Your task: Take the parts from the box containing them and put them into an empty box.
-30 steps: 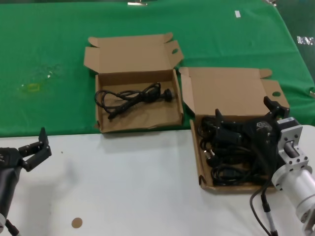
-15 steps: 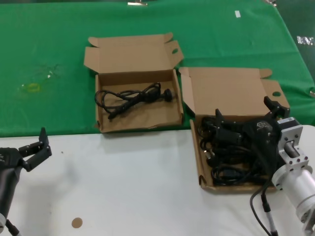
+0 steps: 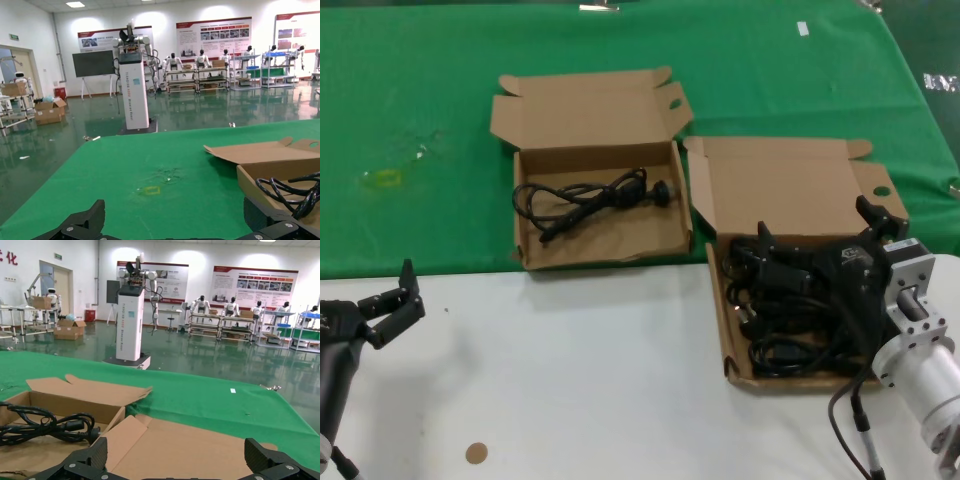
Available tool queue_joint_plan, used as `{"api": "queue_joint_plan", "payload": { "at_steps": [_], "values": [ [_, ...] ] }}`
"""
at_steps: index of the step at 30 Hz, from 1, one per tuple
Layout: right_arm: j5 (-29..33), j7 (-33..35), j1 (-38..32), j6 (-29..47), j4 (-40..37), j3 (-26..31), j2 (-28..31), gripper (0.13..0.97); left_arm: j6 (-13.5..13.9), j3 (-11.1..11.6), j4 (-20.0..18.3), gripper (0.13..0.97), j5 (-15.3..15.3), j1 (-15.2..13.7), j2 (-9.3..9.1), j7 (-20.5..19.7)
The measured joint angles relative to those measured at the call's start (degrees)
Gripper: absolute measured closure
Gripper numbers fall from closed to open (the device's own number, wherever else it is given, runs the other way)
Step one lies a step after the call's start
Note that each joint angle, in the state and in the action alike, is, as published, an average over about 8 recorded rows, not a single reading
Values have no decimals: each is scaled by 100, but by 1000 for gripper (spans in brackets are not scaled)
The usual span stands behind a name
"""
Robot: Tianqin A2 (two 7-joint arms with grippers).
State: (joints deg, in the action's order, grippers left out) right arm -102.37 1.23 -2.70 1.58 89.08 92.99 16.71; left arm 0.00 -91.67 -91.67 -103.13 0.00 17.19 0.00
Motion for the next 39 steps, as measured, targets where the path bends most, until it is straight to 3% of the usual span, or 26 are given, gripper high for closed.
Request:
{"api": "queue_joint_plan", "payload": {
  "at_steps": [39],
  "values": [
    [0,0,0,0,0,0,0,129,0,0,0,132,0,0,0,0]
  ]
}}
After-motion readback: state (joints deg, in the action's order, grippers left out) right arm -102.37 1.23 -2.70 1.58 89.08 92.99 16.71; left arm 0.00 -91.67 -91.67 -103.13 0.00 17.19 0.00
